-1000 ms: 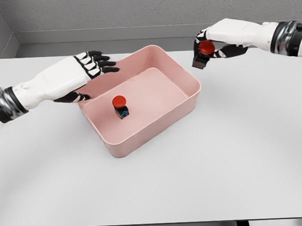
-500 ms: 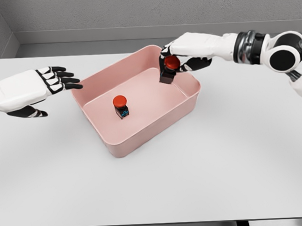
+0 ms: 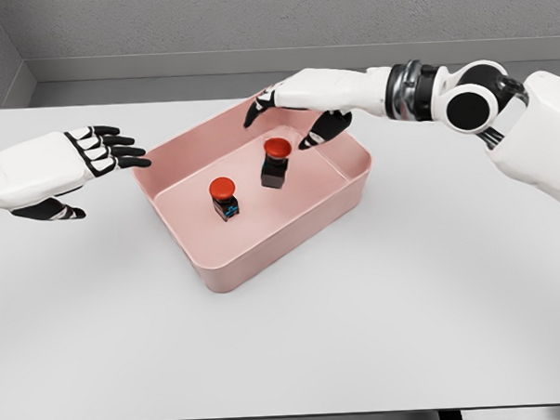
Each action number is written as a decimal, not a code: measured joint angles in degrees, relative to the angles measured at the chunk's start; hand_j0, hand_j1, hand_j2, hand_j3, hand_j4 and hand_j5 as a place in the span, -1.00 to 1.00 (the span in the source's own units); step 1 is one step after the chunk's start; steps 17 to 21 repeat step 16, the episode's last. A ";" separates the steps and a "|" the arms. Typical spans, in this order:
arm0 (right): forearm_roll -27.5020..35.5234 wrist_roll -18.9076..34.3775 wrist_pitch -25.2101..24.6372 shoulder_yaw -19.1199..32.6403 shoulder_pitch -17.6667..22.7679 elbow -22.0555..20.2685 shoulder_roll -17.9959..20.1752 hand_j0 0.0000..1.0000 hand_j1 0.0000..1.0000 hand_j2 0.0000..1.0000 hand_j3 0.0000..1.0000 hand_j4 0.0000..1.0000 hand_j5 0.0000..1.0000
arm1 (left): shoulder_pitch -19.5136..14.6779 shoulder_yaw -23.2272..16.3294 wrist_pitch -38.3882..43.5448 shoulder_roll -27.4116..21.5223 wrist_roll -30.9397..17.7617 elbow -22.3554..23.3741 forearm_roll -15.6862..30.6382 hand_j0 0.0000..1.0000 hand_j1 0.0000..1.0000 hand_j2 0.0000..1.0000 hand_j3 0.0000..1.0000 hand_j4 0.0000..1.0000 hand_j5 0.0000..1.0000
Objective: Put the industrial switch in the basket with both arms
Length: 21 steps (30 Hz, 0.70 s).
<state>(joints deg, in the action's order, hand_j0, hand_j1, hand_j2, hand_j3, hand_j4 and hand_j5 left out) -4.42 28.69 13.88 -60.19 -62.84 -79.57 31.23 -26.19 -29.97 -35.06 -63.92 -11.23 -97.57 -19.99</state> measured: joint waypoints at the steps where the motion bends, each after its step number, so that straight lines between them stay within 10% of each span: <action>1: 0.00 -0.06 -0.01 -0.02 0.00 0.23 -0.12 1.00 1.00 1.00 1.00 1.00 1.00 | 0.00 -0.03 0.00 0.00 0.00 0.00 -0.02 1.00 1.00 1.00 1.00 1.00 1.00; 21: 0.15 -0.21 0.84 3.02 3.25 0.20 11.83 1.00 1.00 1.00 1.00 1.00 1.00 | 0.61 0.17 0.00 -0.21 0.04 0.14 -0.08 1.00 1.00 1.00 1.00 1.00 1.00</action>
